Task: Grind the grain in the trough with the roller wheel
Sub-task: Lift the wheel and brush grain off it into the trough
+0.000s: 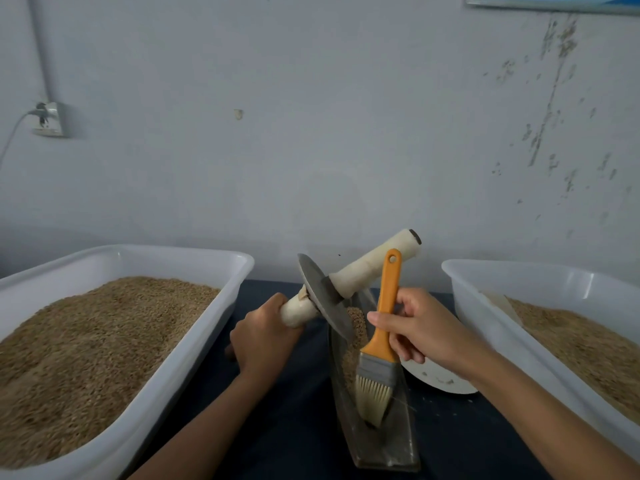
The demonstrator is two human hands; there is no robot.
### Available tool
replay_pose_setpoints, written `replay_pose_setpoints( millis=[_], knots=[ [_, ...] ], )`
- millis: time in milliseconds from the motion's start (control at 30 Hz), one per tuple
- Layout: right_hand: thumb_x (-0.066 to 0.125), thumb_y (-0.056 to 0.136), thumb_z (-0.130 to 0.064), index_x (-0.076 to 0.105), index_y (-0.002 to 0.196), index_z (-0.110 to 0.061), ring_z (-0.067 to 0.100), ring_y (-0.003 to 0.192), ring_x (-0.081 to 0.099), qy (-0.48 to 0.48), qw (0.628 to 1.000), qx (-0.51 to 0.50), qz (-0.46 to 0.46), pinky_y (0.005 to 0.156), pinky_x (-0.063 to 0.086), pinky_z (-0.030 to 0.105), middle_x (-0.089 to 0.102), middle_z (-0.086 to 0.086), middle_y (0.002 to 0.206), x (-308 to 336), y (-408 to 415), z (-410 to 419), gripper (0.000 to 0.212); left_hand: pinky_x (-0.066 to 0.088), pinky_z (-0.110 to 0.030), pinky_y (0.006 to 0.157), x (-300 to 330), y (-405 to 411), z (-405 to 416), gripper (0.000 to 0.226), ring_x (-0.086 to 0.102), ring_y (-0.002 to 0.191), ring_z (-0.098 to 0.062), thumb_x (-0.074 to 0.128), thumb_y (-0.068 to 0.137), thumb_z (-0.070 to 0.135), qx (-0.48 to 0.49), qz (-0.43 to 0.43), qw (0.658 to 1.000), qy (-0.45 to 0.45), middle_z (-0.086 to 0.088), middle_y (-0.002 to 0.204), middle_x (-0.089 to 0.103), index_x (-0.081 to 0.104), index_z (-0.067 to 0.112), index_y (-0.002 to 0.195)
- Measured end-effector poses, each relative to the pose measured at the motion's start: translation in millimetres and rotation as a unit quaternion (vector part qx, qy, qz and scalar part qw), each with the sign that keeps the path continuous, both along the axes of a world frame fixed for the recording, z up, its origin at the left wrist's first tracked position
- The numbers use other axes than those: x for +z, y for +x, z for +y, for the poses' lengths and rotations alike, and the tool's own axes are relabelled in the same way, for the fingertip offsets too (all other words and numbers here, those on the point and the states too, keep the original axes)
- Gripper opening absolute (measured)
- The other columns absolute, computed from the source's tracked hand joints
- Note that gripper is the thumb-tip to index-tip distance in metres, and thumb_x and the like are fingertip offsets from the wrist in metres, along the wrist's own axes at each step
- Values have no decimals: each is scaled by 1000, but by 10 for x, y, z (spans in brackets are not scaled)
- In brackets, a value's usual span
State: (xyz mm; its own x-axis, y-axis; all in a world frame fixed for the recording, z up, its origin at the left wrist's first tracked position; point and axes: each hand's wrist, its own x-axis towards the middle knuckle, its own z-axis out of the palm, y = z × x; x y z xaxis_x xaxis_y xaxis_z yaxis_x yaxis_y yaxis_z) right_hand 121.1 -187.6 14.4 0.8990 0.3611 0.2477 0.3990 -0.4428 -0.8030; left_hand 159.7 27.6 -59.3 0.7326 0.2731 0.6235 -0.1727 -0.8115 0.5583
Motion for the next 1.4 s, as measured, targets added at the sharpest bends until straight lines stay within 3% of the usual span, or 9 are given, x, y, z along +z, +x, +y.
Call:
replay_pose_setpoints(
  millis=[233, 433, 633, 767, 900, 1067, 1200, 1333, 1400],
  knots=[
    [56, 94, -30, 54, 80, -16, 7, 37, 51, -33, 993, -30, -113, 47, 44, 15, 62, 1, 52, -202, 60, 55, 20, 37, -27, 61, 6, -3, 21, 21, 60, 72, -14, 72, 78, 35, 6, -11, 1000, -22, 5, 74, 63, 63, 20, 88],
    [56, 94, -29, 54, 71, -13, 6, 43, 54, -30, 977, -77, -197, 53, 46, 18, 55, -4, 49, -259, 81, 85, 27, 37, -27, 62, -14, -15, 38, 22, 59, 75, -13, 72, 79, 36, 5, 1, 1000, -20, 5, 77, 64, 62, 21, 91],
    [58, 94, -14, 48, 70, -5, 5, 35, 39, 94, 987, -48, -117, 43, 35, 16, 44, -5, 40, -96, 73, -18, 28, 31, -24, 60, -44, 5, 3, 24, 51, 72, -5, 74, 77, 37, 3, -11, 1000, -15, 6, 80, 65, 63, 21, 92],
    [57, 95, -21, 54, 76, -3, 6, 34, 45, 18, 993, -55, -107, 44, 38, 12, 51, -1, 43, -205, 31, 73, 26, 33, -25, 60, -46, 8, -25, 23, 57, 73, -9, 73, 77, 37, -8, -9, 1000, -22, 6, 79, 65, 63, 22, 92],
    [58, 94, -24, 53, 70, -10, 7, 41, 50, -31, 979, -115, -166, 50, 47, 26, 53, 1, 48, -265, 50, 100, 29, 38, -27, 62, -46, -8, -55, 21, 59, 72, -10, 72, 77, 38, -7, -5, 1000, -28, 11, 74, 60, 62, 24, 88],
    [58, 94, -16, 43, 58, -13, 11, 45, 42, 131, 936, -208, -253, 48, 39, 30, 44, 1, 49, -247, 226, -6, 39, 35, -25, 60, -64, 2, -85, 21, 54, 67, -8, 74, 75, 37, 3, -20, 999, -45, 12, 70, 57, 64, 23, 87],
    [55, 96, -20, 54, 66, -6, 15, 53, 51, 59, 946, -170, -271, 54, 42, 31, 54, 8, 58, -247, 491, -40, 32, 32, -23, 58, -81, 18, -86, 22, 49, 66, -6, 75, 74, 36, 13, -17, 998, -56, 12, 71, 57, 64, 22, 87],
    [52, 92, -34, 59, 77, -23, 4, 67, 62, 19, 957, -105, -270, 59, 46, 15, 62, -7, 68, -292, 714, -20, 20, 27, -21, 52, -82, 20, -59, 20, 46, 61, -3, 73, 75, 39, 17, 4, 999, -49, 18, 61, 45, 59, 26, 83],
    [50, 90, -39, 64, 83, -16, 4, 74, 63, -15, 960, -82, -268, 64, 47, 14, 66, -4, 76, -347, 812, -18, 28, 26, -20, 51, -83, 24, -52, 19, 46, 60, -3, 72, 75, 39, 17, 11, 999, -45, 18, 60, 44, 58, 27, 81]
  ],
)
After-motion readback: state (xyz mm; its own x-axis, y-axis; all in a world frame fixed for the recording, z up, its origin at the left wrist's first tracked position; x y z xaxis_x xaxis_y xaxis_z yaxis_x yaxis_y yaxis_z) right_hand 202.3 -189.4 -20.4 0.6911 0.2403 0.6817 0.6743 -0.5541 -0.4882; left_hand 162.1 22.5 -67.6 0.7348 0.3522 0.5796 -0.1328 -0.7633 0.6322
